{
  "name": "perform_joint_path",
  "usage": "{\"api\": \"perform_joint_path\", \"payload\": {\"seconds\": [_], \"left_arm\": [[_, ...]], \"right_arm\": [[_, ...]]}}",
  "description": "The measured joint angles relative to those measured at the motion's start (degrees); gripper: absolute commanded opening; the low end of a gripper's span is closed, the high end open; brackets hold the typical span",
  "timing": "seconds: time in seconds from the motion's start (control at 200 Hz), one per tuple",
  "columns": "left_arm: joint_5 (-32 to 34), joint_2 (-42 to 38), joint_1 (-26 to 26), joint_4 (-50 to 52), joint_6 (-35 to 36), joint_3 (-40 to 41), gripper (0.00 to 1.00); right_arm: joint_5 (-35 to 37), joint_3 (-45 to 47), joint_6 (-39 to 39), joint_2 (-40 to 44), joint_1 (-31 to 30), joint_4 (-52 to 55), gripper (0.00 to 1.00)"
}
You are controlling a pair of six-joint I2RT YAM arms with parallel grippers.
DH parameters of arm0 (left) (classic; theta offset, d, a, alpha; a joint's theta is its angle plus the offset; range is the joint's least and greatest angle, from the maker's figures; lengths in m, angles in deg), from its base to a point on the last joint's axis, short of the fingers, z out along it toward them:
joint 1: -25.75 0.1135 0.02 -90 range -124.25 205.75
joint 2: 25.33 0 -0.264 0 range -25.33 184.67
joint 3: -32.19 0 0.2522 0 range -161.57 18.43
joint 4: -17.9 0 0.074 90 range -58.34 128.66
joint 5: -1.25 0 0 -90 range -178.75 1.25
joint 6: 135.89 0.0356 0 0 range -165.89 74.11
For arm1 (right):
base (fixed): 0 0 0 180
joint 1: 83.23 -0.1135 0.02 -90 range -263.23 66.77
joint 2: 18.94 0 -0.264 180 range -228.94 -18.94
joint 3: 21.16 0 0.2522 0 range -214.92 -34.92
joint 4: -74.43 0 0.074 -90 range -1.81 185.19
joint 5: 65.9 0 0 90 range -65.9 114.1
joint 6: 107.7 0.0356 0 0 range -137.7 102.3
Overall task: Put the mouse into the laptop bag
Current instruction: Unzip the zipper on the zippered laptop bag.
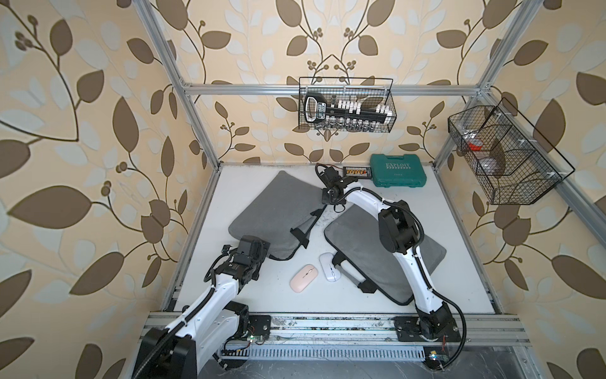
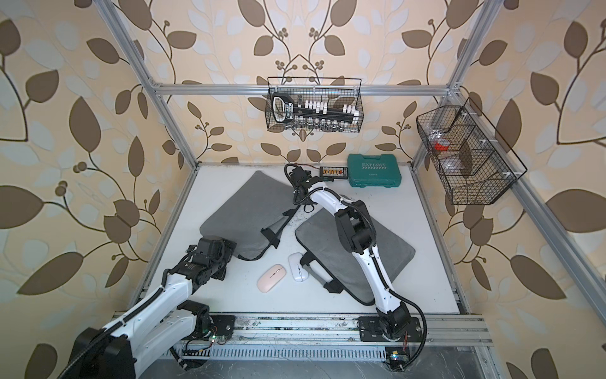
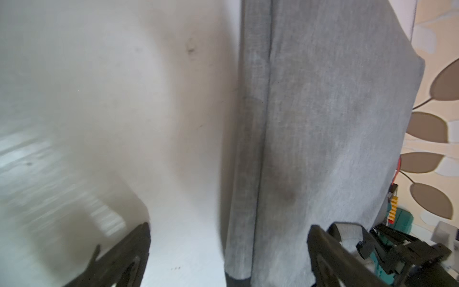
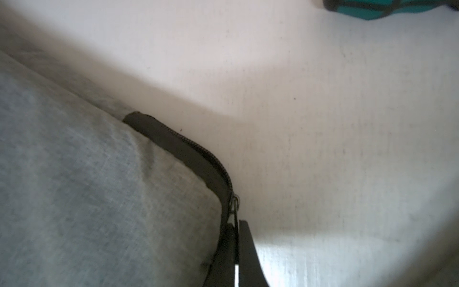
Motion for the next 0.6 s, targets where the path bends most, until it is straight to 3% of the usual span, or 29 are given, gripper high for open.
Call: {"api": "perform_joint_path", "payload": {"seconds": [0.06,0.145,0.23,0.3,0.43,0.6], "left_arm": [[-0.48,4.74,0.00,-3.98,0.70,-1.44,0.84],[-1.33,10.01,-0.02,-9.25,0.46,-2.40,0.49],[-1.51,12.63,-0.39,-11.69,0.63,-2.47,0.28],[-0.48,12.28,-1.64,-12.90,-0.66,-2.54,0.20],[1.88,12.26,-4.28,-13.66,-2.27,-2.54,0.13],[2.93,13.09,-5.09,-13.75,-3.67,-2.78,0.10]], "right_arm": [[-0.46,0.00,-0.02,0.00,-0.22,-0.13,0.00],[-1.05,0.00,0.24,0.00,-0.50,-0.07,0.00],[-1.31,0.00,1.38,0.00,-0.61,-0.02,0.00],[-1.81,0.63,3.80,0.11,-0.61,-0.26,0.00],[-4.13,7.48,9.05,3.28,-0.98,-3.87,0.00],[-5.16,12.79,14.25,6.40,-4.31,-4.98,0.00]]}}
